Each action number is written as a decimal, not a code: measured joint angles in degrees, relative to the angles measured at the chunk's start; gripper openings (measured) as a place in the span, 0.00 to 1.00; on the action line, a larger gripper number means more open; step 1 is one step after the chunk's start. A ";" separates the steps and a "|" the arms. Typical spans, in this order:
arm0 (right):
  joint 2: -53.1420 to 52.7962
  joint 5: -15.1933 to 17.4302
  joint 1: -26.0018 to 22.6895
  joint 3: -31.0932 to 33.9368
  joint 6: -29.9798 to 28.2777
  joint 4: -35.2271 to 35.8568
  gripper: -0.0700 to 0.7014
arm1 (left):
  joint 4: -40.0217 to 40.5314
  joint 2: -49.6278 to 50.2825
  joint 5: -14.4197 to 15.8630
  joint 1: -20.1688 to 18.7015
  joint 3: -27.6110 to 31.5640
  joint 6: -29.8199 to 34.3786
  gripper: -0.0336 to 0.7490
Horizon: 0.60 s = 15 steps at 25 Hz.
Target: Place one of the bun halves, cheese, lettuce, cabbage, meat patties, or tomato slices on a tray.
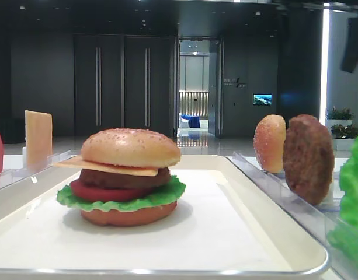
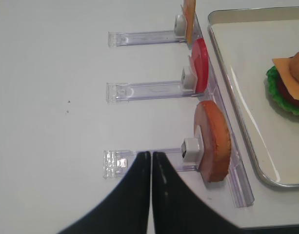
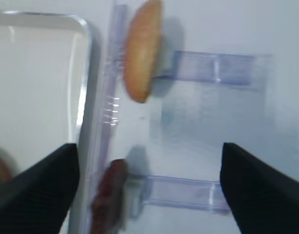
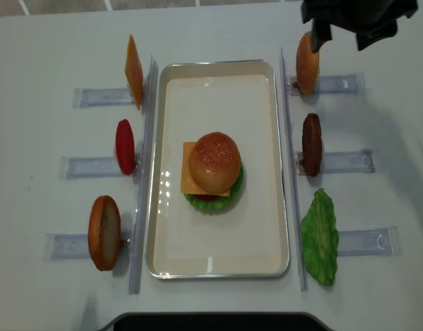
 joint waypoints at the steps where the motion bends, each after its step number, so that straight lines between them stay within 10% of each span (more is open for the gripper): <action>1: 0.00 0.14 -2.59 0.00 -0.65 -0.71 0.82 | 0.00 0.00 0.00 0.00 0.00 0.00 0.03; 7: 0.06 1.19 -19.67 0.00 -3.09 -3.58 0.82 | 0.00 0.00 0.00 0.00 0.00 0.00 0.03; 15: -8.06 3.99 -23.06 10.48 -5.94 -5.99 0.75 | 0.00 0.00 0.00 0.00 0.00 0.00 0.03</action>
